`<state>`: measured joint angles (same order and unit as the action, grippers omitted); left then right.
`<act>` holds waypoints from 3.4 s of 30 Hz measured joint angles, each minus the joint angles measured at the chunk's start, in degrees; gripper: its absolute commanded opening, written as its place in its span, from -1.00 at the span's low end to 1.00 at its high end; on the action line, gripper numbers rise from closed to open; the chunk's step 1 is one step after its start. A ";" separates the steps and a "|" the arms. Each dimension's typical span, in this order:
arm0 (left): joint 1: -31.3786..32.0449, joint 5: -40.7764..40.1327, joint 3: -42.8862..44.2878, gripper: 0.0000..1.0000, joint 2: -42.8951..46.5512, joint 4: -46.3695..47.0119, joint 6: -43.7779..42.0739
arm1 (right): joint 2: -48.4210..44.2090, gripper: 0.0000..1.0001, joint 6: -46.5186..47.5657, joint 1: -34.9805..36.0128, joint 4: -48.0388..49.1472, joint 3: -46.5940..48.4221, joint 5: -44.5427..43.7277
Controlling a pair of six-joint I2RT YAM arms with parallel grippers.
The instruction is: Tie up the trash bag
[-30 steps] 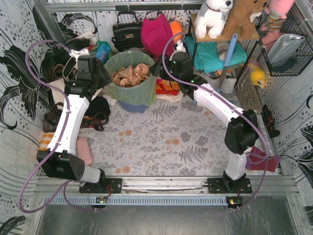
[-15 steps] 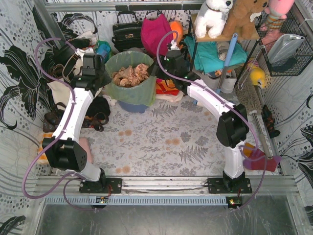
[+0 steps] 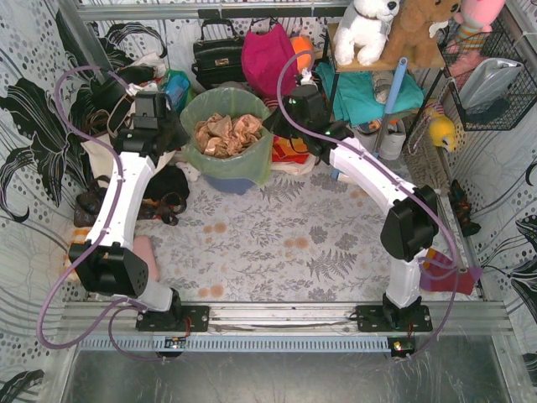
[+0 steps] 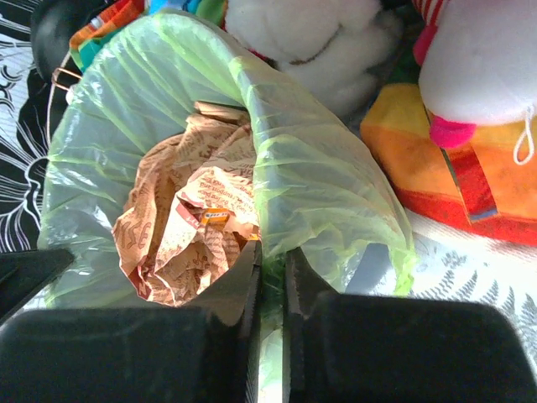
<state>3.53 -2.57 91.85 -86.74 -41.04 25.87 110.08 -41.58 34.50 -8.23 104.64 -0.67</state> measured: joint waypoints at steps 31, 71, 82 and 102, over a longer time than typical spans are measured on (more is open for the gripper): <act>19.30 3.39 -5.38 -1.00 13.60 -14.51 5.44 | -30.16 -1.00 2.19 -0.22 -18.32 -22.64 -0.15; 33.46 26.73 -25.16 -0.61 36.94 -15.91 21.84 | -54.69 -0.98 -4.92 0.90 -52.81 -29.79 18.75; 34.01 22.91 -20.13 -0.06 28.28 -16.20 15.47 | -53.64 -0.27 -6.19 0.68 -42.47 -35.34 13.27; 34.69 6.29 -0.22 0.05 21.31 -23.30 9.53 | -44.00 0.02 10.03 1.07 -46.21 -15.45 -0.28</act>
<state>38.22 3.73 91.64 -65.43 -64.34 35.40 66.08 -31.55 35.57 -54.43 89.19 -0.95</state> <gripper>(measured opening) 0.526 0.530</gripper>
